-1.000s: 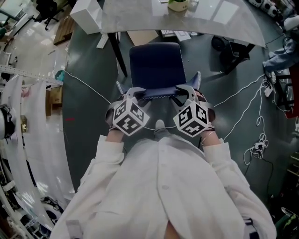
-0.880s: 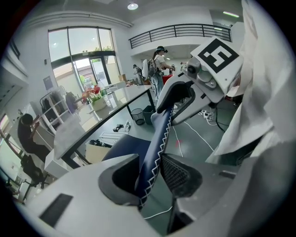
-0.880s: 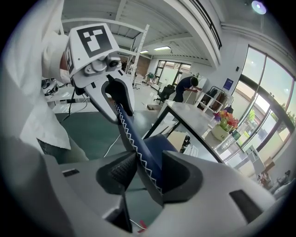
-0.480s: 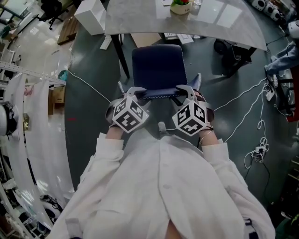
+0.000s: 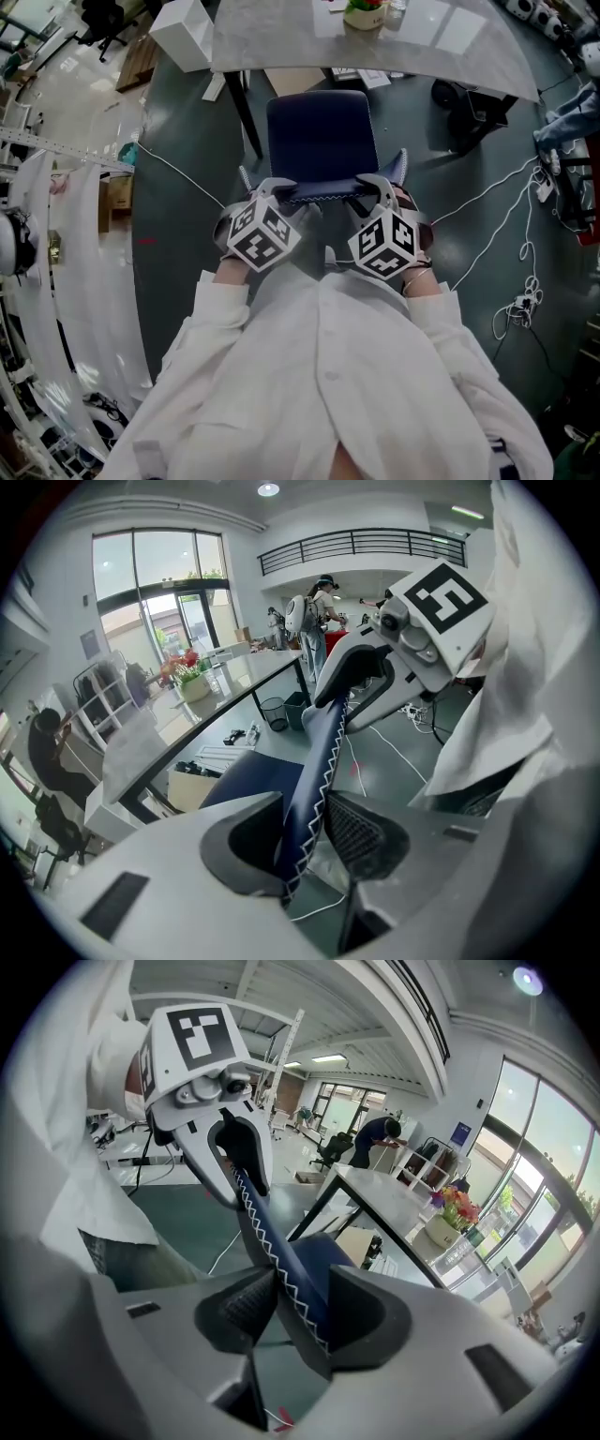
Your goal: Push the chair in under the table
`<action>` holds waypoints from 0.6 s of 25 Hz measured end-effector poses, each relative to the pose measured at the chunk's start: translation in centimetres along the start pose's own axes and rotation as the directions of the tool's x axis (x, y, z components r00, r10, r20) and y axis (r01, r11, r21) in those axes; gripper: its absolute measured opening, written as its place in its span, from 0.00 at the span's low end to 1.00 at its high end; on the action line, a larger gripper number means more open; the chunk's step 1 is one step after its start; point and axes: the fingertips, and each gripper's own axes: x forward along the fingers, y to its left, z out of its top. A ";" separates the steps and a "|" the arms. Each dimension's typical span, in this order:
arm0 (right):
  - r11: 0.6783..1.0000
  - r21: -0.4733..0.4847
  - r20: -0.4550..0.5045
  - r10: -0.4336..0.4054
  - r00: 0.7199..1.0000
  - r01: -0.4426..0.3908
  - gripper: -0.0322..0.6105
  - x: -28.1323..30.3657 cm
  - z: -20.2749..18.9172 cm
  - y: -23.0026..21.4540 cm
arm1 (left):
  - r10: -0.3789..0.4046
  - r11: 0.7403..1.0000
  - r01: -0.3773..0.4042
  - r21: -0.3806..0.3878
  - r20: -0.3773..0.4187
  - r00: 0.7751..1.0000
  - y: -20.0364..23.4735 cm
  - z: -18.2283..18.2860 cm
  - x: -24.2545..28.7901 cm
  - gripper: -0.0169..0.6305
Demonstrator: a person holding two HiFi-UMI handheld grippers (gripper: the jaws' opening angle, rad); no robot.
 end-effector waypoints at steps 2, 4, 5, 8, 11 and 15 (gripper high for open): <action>1.000 0.001 0.001 -0.001 1.000 0.001 0.31 0.3 0.3 -0.2 | 0.009 1.000 -0.009 0.001 0.001 1.000 0.6 -0.1 0.0 0.24; 1.000 -0.001 0.004 -0.005 1.000 0.005 0.31 0.8 0.7 -0.5 | 0.019 1.000 -0.019 0.001 0.001 1.000 1.4 -0.2 0.1 0.25; 1.000 -0.002 0.006 -0.007 1.000 0.007 0.31 1.1 0.9 -0.8 | 0.023 1.000 -0.023 0.001 0.000 1.000 1.8 -0.2 0.1 0.25; 1.000 -0.004 0.009 -0.008 1.000 0.008 0.31 2.1 1.6 -1.8 | 0.026 1.000 -0.026 0.000 0.000 1.000 3.3 -0.1 0.4 0.25; 1.000 -0.003 0.011 -0.006 1.000 0.006 0.31 3.1 2.2 -2.9 | 0.028 1.000 -0.028 0.001 0.000 1.000 5.0 0.1 0.8 0.25; 1.000 -0.004 0.009 -0.006 1.000 0.006 0.31 4.4 3.0 -4.5 | 0.038 0.999 -0.038 0.001 0.000 0.999 7.2 0.5 1.2 0.25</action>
